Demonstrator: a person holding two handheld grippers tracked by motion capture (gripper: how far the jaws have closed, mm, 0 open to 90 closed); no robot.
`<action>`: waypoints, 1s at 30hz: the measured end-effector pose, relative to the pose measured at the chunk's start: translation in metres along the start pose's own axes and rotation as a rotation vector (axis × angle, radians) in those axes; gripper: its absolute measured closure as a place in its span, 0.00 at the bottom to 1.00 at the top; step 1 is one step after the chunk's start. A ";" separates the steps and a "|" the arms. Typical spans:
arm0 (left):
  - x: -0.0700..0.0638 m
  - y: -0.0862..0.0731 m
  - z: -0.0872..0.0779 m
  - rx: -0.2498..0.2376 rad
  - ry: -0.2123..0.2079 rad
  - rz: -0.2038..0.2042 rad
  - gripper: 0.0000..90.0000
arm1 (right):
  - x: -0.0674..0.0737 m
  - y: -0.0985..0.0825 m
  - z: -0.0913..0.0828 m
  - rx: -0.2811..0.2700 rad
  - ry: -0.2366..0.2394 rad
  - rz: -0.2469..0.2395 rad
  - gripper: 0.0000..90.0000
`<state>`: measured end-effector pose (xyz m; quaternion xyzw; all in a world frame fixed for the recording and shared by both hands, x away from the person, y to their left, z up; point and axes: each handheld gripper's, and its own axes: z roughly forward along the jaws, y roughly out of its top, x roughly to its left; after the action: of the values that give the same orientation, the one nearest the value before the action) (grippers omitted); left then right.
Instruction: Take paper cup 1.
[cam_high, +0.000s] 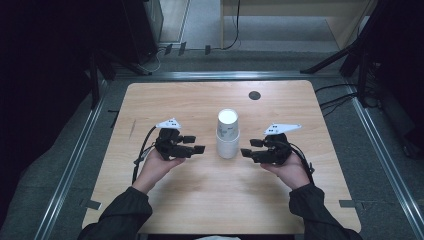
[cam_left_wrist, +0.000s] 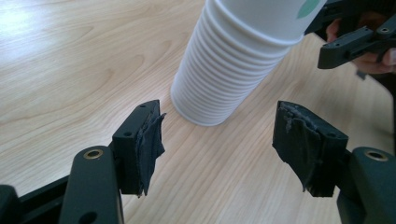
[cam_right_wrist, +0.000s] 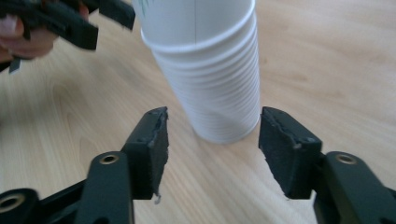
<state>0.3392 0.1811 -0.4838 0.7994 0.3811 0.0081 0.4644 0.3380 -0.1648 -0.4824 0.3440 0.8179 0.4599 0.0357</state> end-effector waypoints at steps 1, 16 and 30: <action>0.001 0.000 0.000 0.003 0.006 0.003 0.36 | 0.000 -0.001 0.000 0.012 0.003 0.003 0.50; 0.005 0.003 0.009 0.080 0.061 0.046 0.35 | -0.002 -0.007 -0.005 0.075 -0.007 0.007 0.42; 0.009 0.004 0.006 0.102 0.042 0.072 0.34 | 0.005 0.005 -0.011 0.106 0.017 -0.080 0.36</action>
<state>0.3500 0.1806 -0.4874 0.8349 0.3618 0.0221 0.4142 0.3327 -0.1683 -0.4702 0.3086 0.8544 0.4171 0.0291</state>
